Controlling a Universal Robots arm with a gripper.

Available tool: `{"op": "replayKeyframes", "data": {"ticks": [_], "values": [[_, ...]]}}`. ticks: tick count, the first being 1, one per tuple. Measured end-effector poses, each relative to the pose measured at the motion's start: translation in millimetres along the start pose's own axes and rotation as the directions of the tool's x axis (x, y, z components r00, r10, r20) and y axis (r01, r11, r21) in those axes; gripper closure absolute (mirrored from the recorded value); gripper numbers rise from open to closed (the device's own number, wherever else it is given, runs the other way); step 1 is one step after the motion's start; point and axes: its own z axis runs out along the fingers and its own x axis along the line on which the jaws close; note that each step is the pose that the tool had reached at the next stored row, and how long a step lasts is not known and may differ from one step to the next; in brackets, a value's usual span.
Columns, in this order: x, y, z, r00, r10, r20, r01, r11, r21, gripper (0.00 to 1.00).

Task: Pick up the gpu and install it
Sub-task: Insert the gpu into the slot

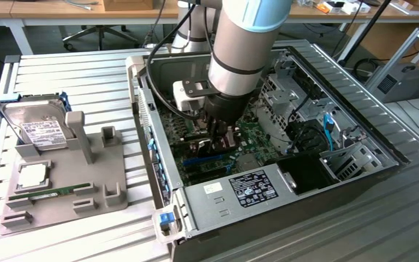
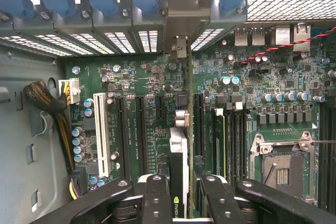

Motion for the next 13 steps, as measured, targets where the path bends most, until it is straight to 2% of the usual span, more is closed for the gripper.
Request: {"op": "replayKeyframes", "data": {"ticks": [5, 8, 13], "values": [[-0.6, 0.0, 1.5, 1.0000, -0.006, 0.0006, 0.006, 1.0000, -0.0005, 0.73], [-0.4, 0.1, 7.2, 1.0000, -0.007, 0.0004, 0.007, 1.0000, -0.0007, 0.73], [-0.5, 0.1, 9.0, 1.0000, -0.007, 0.0006, 0.007, 1.0000, -0.0006, 0.73]]}}
